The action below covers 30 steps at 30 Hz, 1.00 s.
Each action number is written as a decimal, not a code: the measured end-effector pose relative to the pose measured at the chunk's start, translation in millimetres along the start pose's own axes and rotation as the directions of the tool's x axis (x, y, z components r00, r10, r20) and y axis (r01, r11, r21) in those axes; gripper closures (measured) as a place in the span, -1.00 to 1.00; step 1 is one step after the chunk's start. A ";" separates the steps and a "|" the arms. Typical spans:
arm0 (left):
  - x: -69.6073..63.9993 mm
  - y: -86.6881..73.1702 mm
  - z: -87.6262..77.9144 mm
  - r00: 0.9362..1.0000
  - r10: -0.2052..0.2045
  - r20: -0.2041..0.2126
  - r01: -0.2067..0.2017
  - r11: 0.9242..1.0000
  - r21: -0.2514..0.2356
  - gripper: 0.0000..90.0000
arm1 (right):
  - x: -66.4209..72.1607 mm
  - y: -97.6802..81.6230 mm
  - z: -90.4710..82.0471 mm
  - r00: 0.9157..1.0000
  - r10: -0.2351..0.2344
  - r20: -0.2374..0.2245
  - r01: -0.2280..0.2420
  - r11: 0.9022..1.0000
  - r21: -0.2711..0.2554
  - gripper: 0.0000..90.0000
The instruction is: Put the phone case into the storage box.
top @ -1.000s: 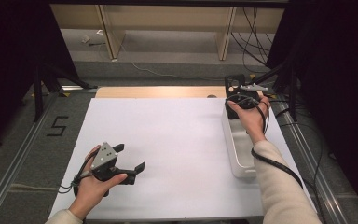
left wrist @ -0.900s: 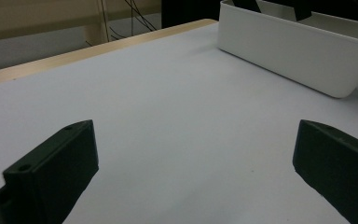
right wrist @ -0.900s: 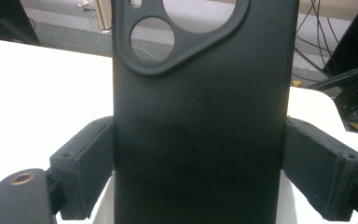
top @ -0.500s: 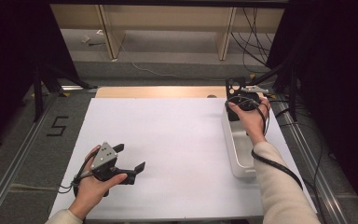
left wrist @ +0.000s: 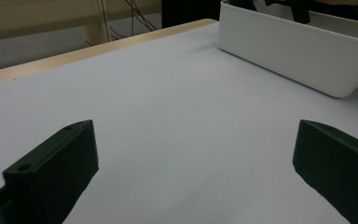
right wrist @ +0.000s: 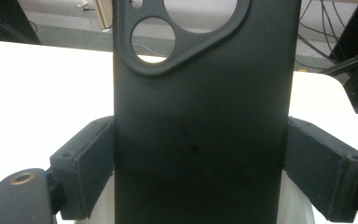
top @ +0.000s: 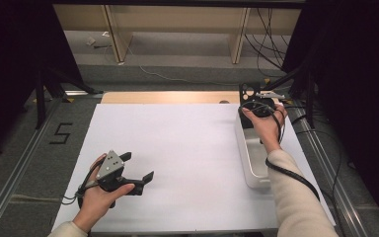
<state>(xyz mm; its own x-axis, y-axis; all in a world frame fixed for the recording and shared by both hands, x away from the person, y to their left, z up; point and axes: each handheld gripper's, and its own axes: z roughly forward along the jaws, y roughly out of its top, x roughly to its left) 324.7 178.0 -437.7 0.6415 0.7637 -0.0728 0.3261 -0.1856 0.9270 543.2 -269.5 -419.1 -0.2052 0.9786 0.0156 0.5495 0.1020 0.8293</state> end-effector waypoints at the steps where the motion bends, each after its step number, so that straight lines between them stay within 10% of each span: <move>1: -0.1 0.0 0.1 1.000 0.000 0.000 0.000 1.000 0.000 -1.00 | 0.3 0.0 0.3 1.000 0.002 -0.002 -0.002 1.000 0.004 -0.67; 30: 0.0 -0.1 0.2 1.000 0.003 0.003 -0.003 1.000 0.001 -1.00 | -1.2 0.4 1.2 0.999 0.021 -0.043 -0.020 1.000 0.009 -0.83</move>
<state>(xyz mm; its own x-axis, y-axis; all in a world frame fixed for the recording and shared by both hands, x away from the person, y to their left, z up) 324.9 177.9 -437.9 0.6443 0.7615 -0.0712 0.3247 -0.1880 0.9269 544.6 -270.4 -419.4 -0.2285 0.9719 0.0569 0.5606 0.0836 0.8238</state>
